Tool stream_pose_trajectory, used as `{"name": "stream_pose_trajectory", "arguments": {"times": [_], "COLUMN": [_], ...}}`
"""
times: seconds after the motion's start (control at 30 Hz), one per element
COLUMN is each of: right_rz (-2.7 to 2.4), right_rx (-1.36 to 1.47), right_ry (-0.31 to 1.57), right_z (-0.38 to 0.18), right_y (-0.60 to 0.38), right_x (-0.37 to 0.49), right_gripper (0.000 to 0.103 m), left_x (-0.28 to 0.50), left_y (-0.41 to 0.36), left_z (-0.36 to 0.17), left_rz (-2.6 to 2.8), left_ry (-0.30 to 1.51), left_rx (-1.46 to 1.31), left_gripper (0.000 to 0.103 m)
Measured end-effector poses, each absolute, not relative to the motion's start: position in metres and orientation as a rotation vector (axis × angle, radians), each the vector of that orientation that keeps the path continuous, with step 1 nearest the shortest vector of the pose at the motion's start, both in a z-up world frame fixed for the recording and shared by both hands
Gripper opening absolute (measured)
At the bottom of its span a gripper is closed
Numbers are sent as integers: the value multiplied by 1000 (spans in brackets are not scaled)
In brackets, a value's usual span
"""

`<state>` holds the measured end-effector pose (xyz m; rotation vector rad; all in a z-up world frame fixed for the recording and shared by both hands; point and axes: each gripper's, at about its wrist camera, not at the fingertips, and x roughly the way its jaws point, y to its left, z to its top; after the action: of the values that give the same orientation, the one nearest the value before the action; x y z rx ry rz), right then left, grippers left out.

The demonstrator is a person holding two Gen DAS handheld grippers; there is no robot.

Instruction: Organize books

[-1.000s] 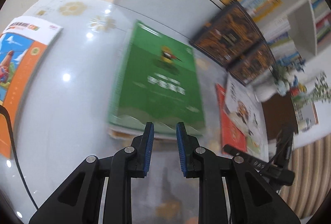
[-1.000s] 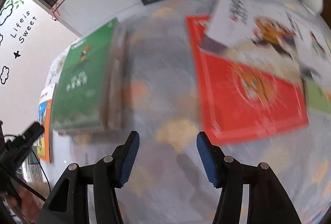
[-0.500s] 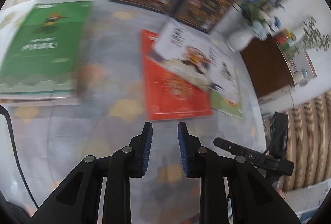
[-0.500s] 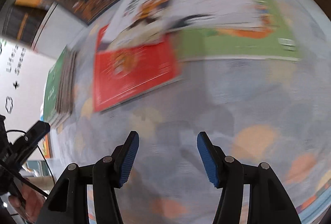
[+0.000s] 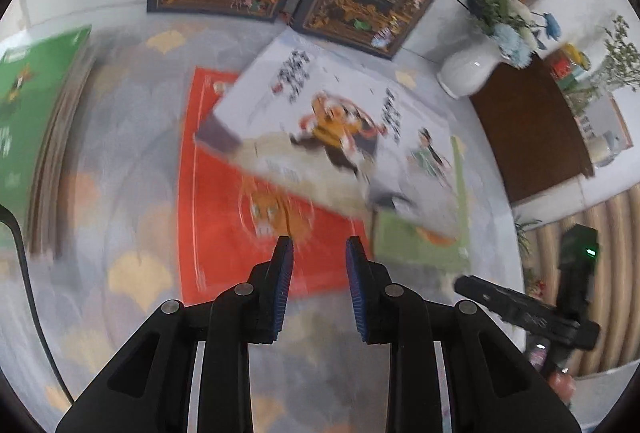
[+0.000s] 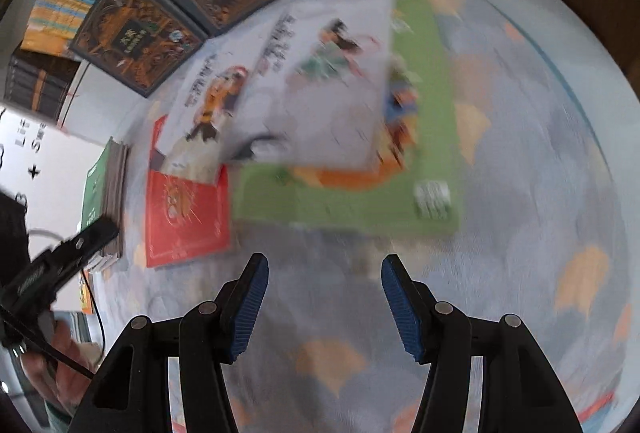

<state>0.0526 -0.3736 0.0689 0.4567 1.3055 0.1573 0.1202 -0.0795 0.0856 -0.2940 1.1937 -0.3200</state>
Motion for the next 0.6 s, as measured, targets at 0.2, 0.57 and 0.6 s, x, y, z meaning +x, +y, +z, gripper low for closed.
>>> {"name": "stream_pose_trajectory", "arguments": {"times": [0.2, 0.57, 0.6], "right_rz": [215, 194, 197], "right_rx": [393, 320, 331], "right_ry": [1246, 1224, 1229], "right_z": [78, 54, 50], "right_y": [-350, -314, -313], "right_x": [103, 184, 188], "right_gripper": [57, 57, 57], "left_x": [182, 250, 253], "left_y": [-70, -45, -45], "left_z": [71, 26, 21], "left_rz": [-252, -178, -175], "left_ry": [1198, 1223, 1228], "left_rx": [-252, -271, -272], "left_gripper": [24, 24, 24]}}
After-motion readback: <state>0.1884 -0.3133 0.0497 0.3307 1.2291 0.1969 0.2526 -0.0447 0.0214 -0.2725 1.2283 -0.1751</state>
